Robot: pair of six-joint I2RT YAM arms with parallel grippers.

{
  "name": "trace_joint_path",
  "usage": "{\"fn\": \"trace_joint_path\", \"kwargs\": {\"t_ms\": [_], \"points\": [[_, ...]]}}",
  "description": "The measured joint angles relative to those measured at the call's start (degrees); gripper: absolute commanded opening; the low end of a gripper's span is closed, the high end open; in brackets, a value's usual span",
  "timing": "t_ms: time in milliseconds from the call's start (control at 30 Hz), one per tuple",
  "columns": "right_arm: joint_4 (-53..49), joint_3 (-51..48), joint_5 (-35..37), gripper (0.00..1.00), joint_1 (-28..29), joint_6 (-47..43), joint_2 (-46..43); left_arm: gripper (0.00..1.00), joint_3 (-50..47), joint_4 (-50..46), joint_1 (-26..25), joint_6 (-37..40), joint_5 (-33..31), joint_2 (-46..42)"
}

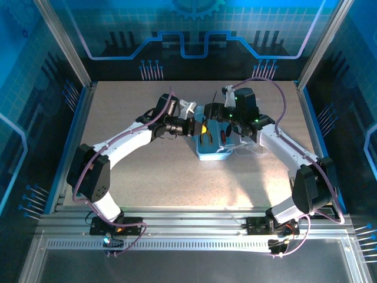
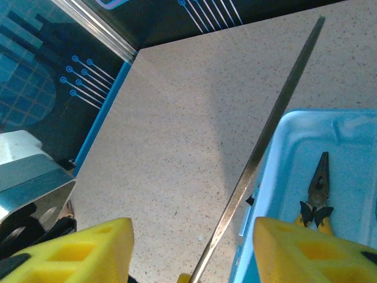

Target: Pack the tool kit

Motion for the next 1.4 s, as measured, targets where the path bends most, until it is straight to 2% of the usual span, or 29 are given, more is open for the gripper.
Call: {"fn": "trace_joint_path", "kwargs": {"t_ms": [100,233,367,433,467,567,633,700,833,967,1067,1233,1400], "points": [[0.33,-0.24,0.57,0.44,0.0,0.7,0.48,0.0,0.02,0.46,-0.37,0.02,0.2,0.0],[0.76,-0.28,0.79,0.26,0.0,1.09,0.98,0.0,0.02,0.44,-0.92,0.04,0.46,-0.28],[1.36,-0.31,0.57,0.12,0.0,1.88,1.05,0.01,0.02,0.39,-1.14,0.15,0.55,-0.52],[1.99,-0.28,-0.15,0.04,0.13,2.62,1.03,0.14,0.02,0.31,-1.18,0.24,0.39,-0.52],[2.36,-0.26,-0.72,0.01,0.17,2.97,1.01,0.27,0.02,0.2,-1.2,0.79,0.28,-0.52],[1.7,-0.13,-0.68,0.0,0.07,1.92,0.74,0.67,0.09,-0.48,-1.31,1.88,-0.07,-0.59],[-0.24,-0.09,-0.11,0.0,-0.81,0.31,0.72,0.86,0.66,-1.86,-1.29,3.13,-0.68,-0.61],[-3.43,0.42,0.5,0.0,-2.01,-1.92,0.59,0.99,1.46,-4.0,-1.27,4.35,-2.21,-0.68],[-13.07,4.17,3.69,0.0,-5.51,-8.28,0.35,0.99,2.14,-8.37,0.28,7.43,-6.49,-2.21],[-22.27,8.24,10.47,0.0,-8.17,-14.95,-0.28,0.99,3.06,-12.5,5.07,9.01,-11.47,-3.17],[-27.85,10.19,15.85,0.0,-8.94,-18.67,-0.35,0.99,3.91,-16.48,8.26,10.03,-17.51,-2.51],[-34.47,12.35,23.67,0.0,-9.49,-22.88,0.83,0.99,5.05,-20.7,8.94,11.26,-25.11,1.42],[-37.75,13.79,29.66,0.0,-9.66,-25.51,2.75,0.99,5.25,-22.6,8.9,11.82,-28.04,5.38]]}}
